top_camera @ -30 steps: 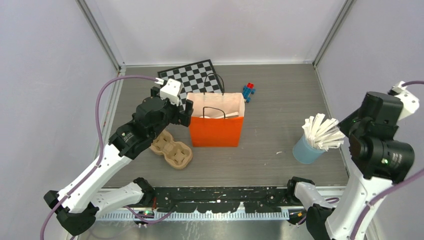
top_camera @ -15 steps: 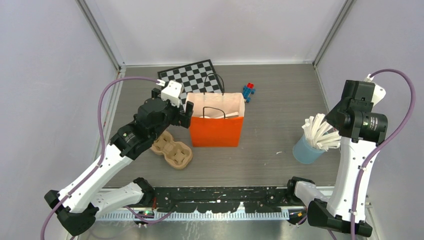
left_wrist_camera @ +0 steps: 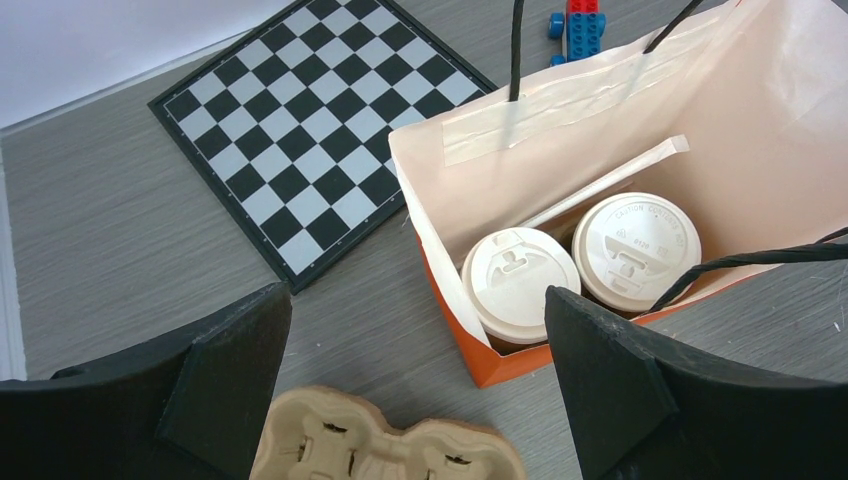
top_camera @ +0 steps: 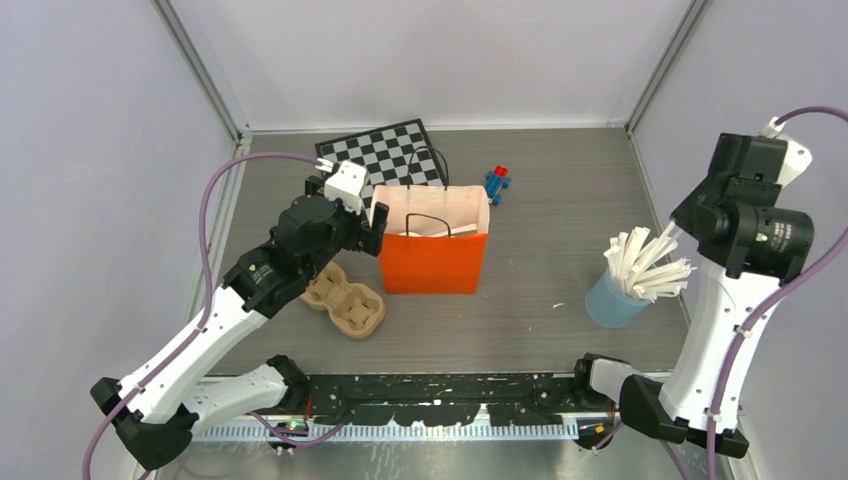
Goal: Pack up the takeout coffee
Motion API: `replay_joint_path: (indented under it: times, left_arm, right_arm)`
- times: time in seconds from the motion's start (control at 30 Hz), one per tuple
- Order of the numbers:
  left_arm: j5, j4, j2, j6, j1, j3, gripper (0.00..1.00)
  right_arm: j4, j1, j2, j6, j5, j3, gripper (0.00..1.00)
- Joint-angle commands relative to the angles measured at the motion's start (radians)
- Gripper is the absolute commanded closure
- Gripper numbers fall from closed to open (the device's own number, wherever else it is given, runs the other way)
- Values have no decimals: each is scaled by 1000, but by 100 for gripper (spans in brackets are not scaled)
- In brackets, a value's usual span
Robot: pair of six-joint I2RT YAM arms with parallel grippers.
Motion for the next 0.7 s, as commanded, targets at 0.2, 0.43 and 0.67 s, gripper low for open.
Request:
replay_joint_path:
  times: [0.2, 0.43, 0.67]
  left_arm:
    - [-3, 55, 6, 12, 7, 17, 0]
    - [-3, 48, 25, 9, 7, 46, 0]
    - [8, 18, 63, -17, 7, 107, 0]
  right_arm:
    - [-219, -5, 72, -4, 6, 504, 100]
    - [27, -5, -9, 102, -139, 462, 100]
    - [307, -5, -133, 284, -548, 88, 100]
